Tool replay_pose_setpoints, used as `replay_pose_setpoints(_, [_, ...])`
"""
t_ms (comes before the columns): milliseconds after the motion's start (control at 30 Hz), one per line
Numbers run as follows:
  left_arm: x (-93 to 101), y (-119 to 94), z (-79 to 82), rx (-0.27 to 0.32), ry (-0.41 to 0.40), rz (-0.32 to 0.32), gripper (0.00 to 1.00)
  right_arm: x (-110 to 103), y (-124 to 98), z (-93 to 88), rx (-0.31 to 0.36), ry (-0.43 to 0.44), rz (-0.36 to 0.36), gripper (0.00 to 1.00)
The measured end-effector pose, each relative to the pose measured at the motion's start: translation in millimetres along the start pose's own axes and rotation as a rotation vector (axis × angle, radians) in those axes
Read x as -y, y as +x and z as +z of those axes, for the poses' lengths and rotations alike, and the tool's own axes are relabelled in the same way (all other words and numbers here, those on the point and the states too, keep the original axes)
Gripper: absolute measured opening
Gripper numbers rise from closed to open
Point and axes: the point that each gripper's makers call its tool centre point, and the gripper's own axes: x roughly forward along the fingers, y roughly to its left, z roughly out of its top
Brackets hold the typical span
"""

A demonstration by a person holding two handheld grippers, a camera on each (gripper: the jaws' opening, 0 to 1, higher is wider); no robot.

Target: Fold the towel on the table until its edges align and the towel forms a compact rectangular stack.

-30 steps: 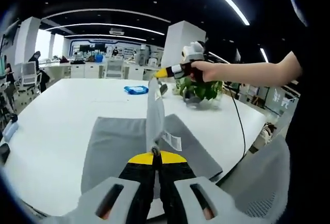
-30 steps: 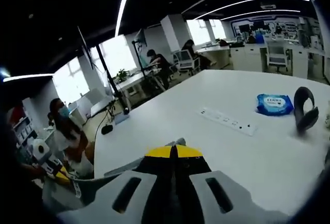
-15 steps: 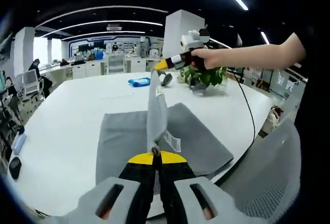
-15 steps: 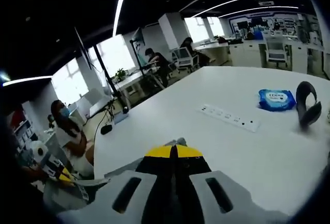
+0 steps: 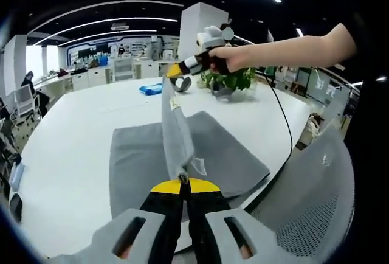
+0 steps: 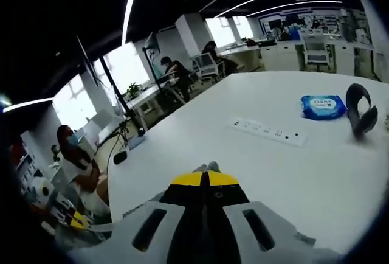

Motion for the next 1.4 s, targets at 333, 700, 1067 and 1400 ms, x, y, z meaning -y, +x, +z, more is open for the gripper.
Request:
replay_pose_setpoints(333, [-17.2, -10, 0.3, 0.045, -0.008, -0.030, 0.01, -2, 15, 4.2, 0.019, 0.046, -0.043, 0.00])
replay_pose_setpoints(700, [-39.4, -8, -23.2, 0.026, -0.109, -0.040, 0.01, -9, 39, -12.2, -0.026, 0.034, -0.071, 0.00])
replay_pose_setpoints(1067, [-63.0, 5, -45.6, -0.019, -0.138, -0.075, 0.01, -10, 60, -23.9, -0.053, 0.058, -0.099, 0.00])
replay_pose_setpoints(1400, [-73.8, 11, -64.5, -0.033, -0.188, -0.069, 0.01, -9, 80, -34.4, -0.081, 0.073, -0.104, 0.00])
